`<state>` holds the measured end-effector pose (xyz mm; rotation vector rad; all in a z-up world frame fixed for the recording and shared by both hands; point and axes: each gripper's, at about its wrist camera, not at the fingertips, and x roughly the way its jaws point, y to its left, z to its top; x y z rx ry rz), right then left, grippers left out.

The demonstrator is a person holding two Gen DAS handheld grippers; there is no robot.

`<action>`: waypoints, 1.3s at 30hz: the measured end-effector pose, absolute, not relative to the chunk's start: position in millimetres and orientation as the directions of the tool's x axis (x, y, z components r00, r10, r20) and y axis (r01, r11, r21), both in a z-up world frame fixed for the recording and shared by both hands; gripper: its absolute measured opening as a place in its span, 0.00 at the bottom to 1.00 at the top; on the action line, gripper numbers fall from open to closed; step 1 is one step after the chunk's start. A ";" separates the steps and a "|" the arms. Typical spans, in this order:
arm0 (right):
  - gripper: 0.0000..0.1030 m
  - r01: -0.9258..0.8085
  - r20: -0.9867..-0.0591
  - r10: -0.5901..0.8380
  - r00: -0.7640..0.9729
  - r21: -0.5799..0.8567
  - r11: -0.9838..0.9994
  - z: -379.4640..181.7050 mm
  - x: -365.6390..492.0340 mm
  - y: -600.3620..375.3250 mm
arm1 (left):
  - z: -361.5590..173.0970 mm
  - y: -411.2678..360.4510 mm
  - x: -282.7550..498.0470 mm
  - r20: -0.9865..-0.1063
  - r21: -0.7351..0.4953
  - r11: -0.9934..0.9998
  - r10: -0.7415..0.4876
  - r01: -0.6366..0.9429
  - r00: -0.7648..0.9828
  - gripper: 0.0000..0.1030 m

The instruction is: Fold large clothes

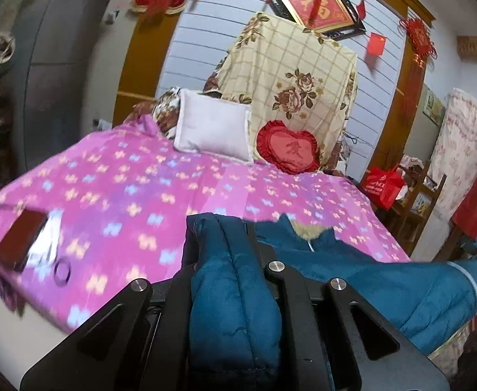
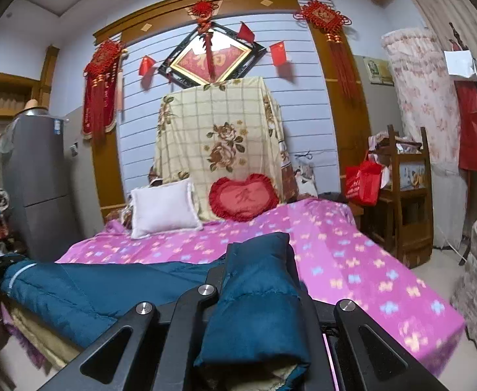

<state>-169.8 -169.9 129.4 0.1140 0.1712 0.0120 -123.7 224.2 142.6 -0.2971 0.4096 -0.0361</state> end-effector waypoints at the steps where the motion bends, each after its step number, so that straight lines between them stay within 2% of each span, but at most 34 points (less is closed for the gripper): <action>1: 0.06 0.005 -0.163 0.013 0.987 0.107 0.994 129.4 -151.1 -172.6 | 143.5 222.5 -112.9 -0.384 -0.282 0.959 -0.093 -0.020 0.919 0.06; 4: 0.07 0.042 -0.177 -0.022 0.984 0.109 0.993 119.9 -97.0 -183.6 | 132.7 216.5 -67.9 -0.371 -0.248 0.968 -0.068 -0.028 0.926 0.08; 8: 0.07 0.078 -0.251 -0.044 0.967 0.126 0.989 96.4 -29.6 -195.9 | 92.2 201.2 3.9 -0.455 -0.172 0.978 0.024 -0.114 0.890 0.08; 13: 0.07 0.150 -0.352 -0.089 0.932 0.151 0.977 64.2 42.1 -207.2 | 72.0 201.6 73.6 -0.537 -0.210 0.966 0.012 -0.148 0.843 0.08; 17: 0.07 0.154 -0.412 -0.066 0.909 0.187 0.970 37.5 84.6 -222.1 | 43.1 196.8 120.1 -0.598 -0.210 0.962 0.016 -0.176 0.802 0.09; 23: 0.08 0.154 -0.511 -0.002 0.860 0.254 0.955 -0.4 127.2 -232.8 | -2.1 178.4 151.4 -0.660 -0.140 0.968 0.067 -0.210 0.749 0.10; 29: 0.15 0.168 -0.612 0.046 0.790 0.288 0.943 -28.6 149.7 -237.8 | -21.5 171.6 165.0 -0.695 -0.118 0.971 0.069 -0.208 0.716 0.11; 34: 0.20 0.170 -0.615 0.089 0.783 0.350 0.921 -32.1 145.3 -245.1 | -24.1 186.1 170.9 -0.725 -0.211 0.959 -0.023 -0.190 0.688 0.13; 35: 0.26 0.166 -0.606 0.116 0.787 0.389 0.906 -29.2 141.4 -249.0 | -22.1 189.9 172.0 -0.737 -0.232 0.954 -0.046 -0.188 0.675 0.13; 36: 0.38 0.151 -0.586 0.162 0.794 0.448 0.881 -26.8 136.5 -254.0 | -18.7 192.1 172.3 -0.745 -0.247 0.952 -0.066 -0.183 0.664 0.15; 37: 0.45 0.137 -0.563 0.203 0.801 0.503 0.853 -25.0 132.5 -258.4 | -13.5 195.3 172.2 -0.751 -0.266 0.948 -0.090 -0.175 0.654 0.18; 38: 0.62 0.122 -0.530 0.253 0.809 0.574 0.810 -21.9 124.2 -264.9 | -5.8 199.6 170.5 -0.749 -0.288 0.942 -0.110 -0.171 0.653 0.21; 39: 0.82 0.108 -0.513 0.281 0.811 0.604 0.790 -18.8 118.2 -267.9 | 1.1 202.5 168.1 -0.741 -0.308 0.937 -0.130 -0.162 0.658 0.28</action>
